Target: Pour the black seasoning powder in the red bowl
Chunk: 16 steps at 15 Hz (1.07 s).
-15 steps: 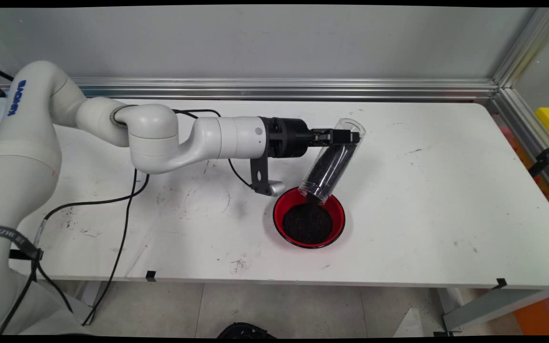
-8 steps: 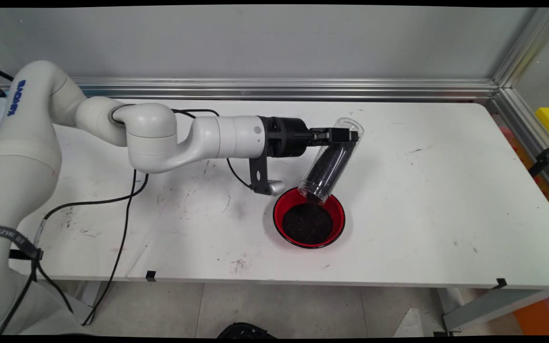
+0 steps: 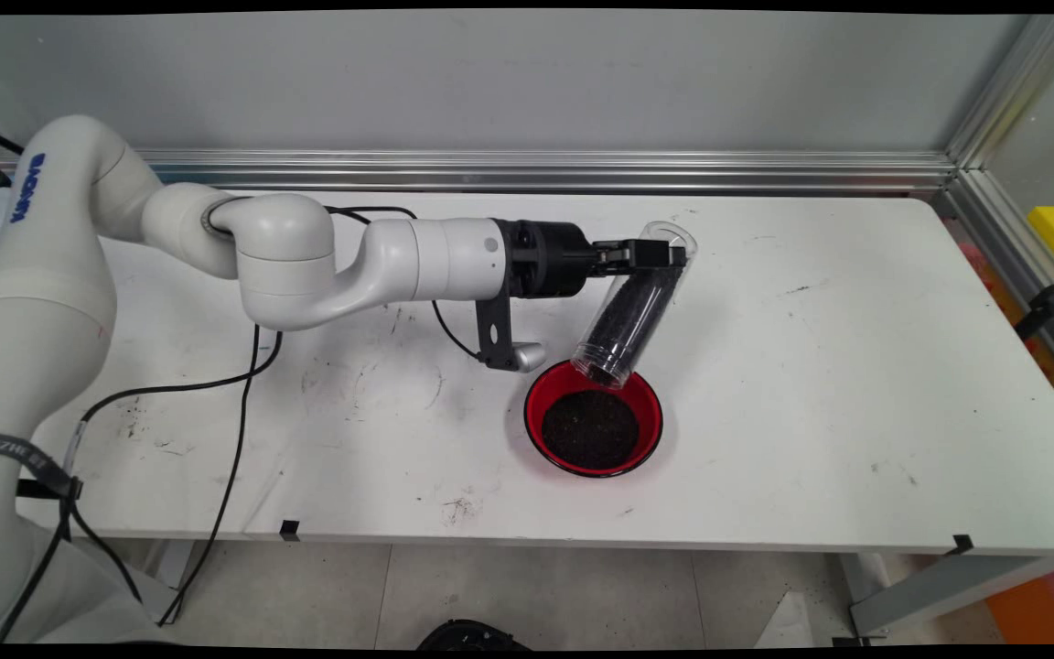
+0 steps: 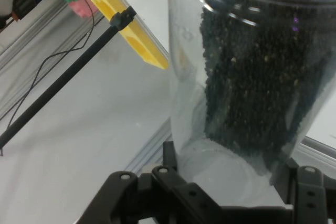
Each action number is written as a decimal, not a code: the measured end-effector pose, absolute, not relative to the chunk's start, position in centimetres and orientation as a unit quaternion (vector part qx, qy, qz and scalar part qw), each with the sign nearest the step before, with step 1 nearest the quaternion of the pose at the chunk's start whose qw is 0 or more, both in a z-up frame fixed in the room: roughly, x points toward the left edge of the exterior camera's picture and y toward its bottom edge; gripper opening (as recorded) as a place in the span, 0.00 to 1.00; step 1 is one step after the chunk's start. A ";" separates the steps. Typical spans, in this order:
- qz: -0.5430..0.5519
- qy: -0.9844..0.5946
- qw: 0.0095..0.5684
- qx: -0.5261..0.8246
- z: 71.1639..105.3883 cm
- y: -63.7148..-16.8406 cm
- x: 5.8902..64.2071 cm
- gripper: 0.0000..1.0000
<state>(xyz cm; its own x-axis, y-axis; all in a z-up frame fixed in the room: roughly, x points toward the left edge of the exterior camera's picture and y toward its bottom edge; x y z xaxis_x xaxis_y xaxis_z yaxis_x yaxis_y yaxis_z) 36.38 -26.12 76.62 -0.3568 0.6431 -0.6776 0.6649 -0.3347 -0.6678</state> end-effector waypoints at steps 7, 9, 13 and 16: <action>-0.594 0.570 0.013 0.567 77.0 -26.3 36.5 0.00; -0.596 0.568 0.015 0.568 77.0 -26.4 36.5 0.00; -0.600 0.562 0.017 0.569 77.2 -26.6 36.6 0.00; -0.601 0.562 0.016 0.568 77.3 -26.7 36.6 0.00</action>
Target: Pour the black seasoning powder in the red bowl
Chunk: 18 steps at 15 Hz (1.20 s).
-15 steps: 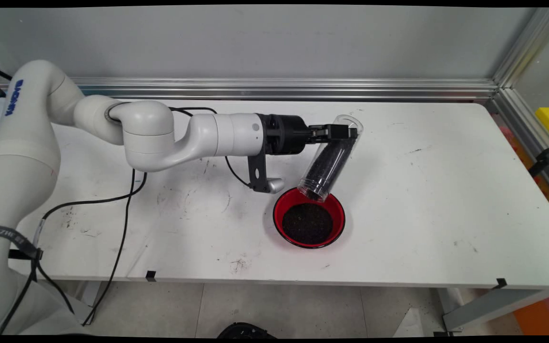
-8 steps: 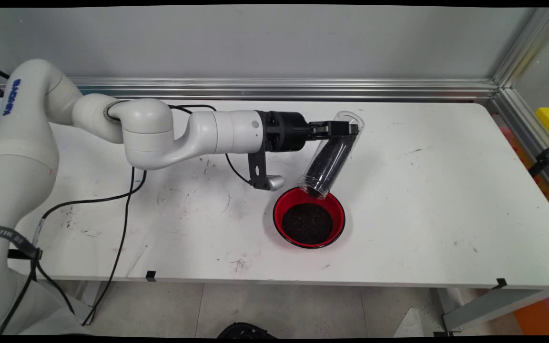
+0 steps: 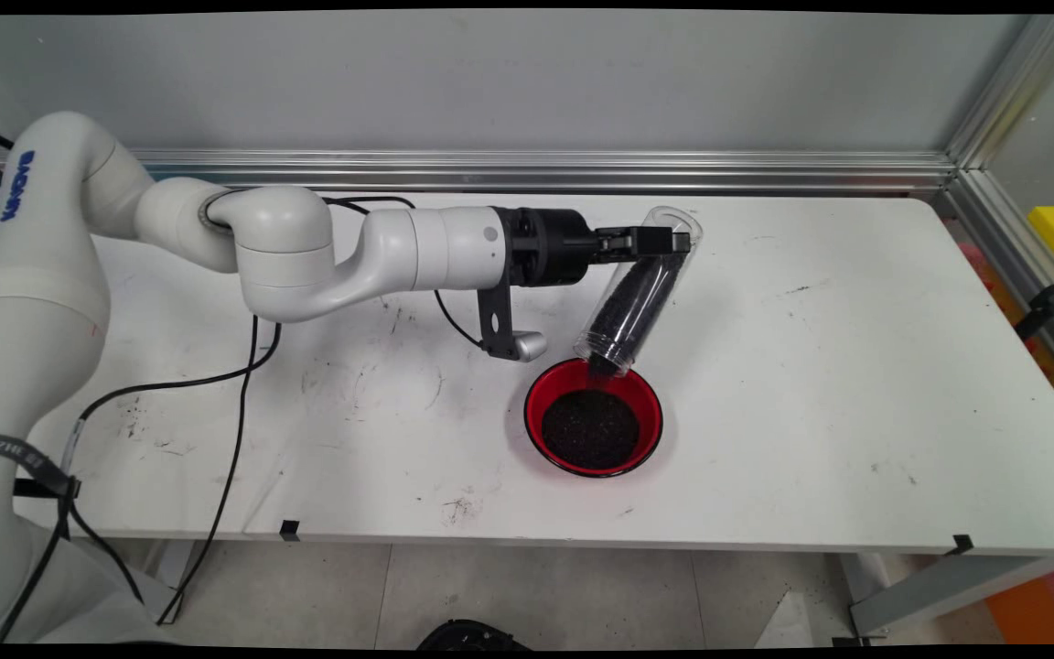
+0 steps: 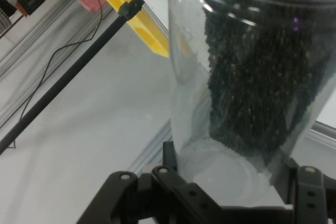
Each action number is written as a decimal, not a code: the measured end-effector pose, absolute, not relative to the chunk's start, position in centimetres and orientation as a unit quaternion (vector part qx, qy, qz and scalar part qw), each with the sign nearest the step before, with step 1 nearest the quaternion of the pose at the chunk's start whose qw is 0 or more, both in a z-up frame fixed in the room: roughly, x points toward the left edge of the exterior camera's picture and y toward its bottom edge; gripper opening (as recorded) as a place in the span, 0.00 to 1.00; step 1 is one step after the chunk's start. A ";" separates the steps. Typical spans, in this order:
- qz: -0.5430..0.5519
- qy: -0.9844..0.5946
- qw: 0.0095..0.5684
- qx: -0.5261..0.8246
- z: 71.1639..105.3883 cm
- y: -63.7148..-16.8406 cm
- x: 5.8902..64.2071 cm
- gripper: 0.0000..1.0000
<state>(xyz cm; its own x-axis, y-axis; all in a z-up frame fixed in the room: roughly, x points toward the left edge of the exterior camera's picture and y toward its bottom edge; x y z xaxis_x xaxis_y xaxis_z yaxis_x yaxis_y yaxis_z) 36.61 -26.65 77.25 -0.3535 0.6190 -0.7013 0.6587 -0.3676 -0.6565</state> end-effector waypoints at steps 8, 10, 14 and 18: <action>-0.591 0.596 -0.007 0.543 77.3 -26.4 36.4 0.00; -0.587 0.609 -0.015 0.533 77.2 -26.4 36.5 0.00; -0.573 0.646 -0.041 0.503 77.1 -26.2 37.0 0.00; -0.552 0.691 -0.078 0.460 77.1 -26.2 37.4 0.00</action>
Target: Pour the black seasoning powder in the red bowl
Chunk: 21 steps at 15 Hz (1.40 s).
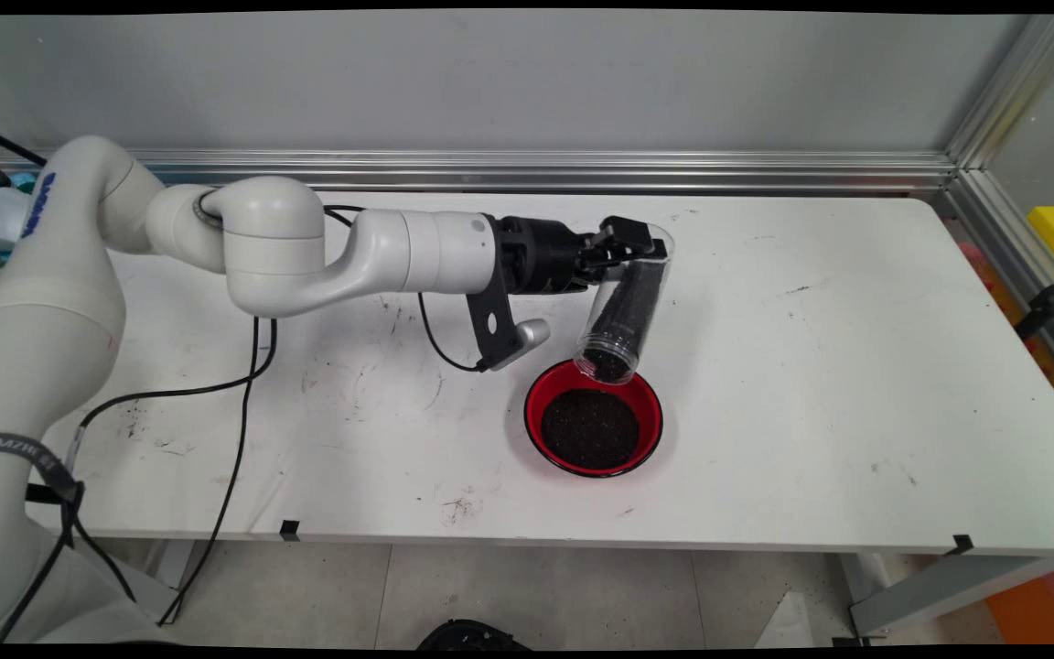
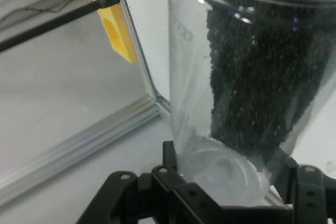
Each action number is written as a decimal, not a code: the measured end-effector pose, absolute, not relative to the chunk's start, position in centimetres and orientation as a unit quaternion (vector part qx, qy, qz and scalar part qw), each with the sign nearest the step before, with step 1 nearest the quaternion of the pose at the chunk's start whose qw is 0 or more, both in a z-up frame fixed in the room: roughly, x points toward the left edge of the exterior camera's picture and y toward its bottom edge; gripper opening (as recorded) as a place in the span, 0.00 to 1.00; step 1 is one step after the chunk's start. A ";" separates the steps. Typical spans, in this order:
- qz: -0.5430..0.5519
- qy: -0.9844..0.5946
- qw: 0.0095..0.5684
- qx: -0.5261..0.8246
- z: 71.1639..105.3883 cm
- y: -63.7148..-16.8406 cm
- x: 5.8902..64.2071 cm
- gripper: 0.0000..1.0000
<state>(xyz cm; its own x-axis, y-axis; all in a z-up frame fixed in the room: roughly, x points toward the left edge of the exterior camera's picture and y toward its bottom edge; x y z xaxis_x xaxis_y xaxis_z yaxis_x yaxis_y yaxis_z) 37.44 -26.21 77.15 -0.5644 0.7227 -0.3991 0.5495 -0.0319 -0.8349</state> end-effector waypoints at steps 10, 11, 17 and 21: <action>0.489 -0.776 0.160 -0.365 78.3 -27.3 39.0 0.00; 0.482 -0.783 0.168 -0.355 78.4 -27.4 39.1 0.00; 0.443 -0.820 0.204 -0.301 79.4 -28.5 39.7 0.00; 0.413 -0.848 0.227 -0.243 80.5 -29.9 40.4 0.00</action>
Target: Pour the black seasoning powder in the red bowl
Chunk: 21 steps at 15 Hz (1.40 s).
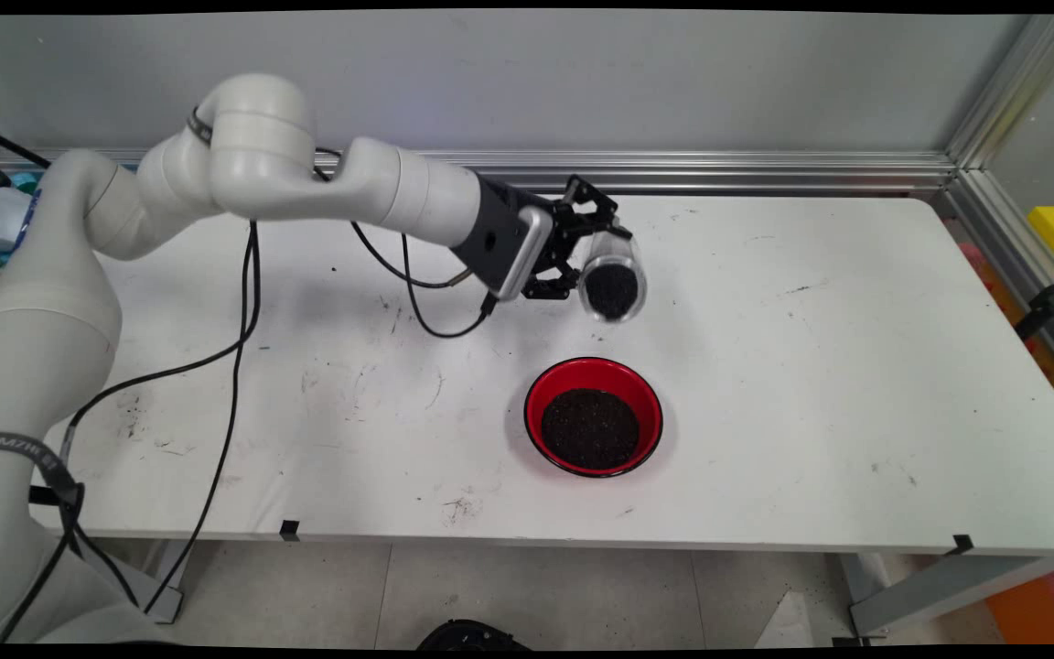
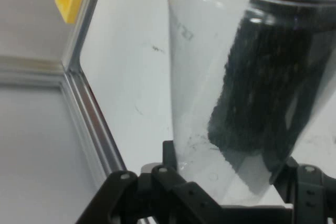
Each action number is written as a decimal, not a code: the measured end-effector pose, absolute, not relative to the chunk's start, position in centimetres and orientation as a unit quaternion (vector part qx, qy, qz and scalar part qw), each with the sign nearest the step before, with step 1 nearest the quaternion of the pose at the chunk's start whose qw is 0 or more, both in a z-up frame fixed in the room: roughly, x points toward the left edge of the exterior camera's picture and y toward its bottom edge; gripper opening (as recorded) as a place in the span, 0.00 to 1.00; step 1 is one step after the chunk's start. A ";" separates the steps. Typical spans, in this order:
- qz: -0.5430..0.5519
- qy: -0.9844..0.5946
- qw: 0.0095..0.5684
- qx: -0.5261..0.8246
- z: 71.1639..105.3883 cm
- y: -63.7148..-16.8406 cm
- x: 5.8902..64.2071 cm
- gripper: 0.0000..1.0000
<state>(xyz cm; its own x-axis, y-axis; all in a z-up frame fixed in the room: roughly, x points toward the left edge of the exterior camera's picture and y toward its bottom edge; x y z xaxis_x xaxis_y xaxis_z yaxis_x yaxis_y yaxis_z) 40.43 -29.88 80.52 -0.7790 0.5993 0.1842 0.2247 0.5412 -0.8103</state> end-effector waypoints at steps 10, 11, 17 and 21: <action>0.331 -0.894 0.290 -0.081 83.0 -33.0 42.0 0.00; 0.323 -0.896 0.296 -0.068 83.2 -33.2 42.1 0.00; 0.261 -0.902 0.340 0.048 83.9 -34.5 42.9 0.00; 0.230 -0.896 0.363 0.111 83.5 -35.1 43.3 0.00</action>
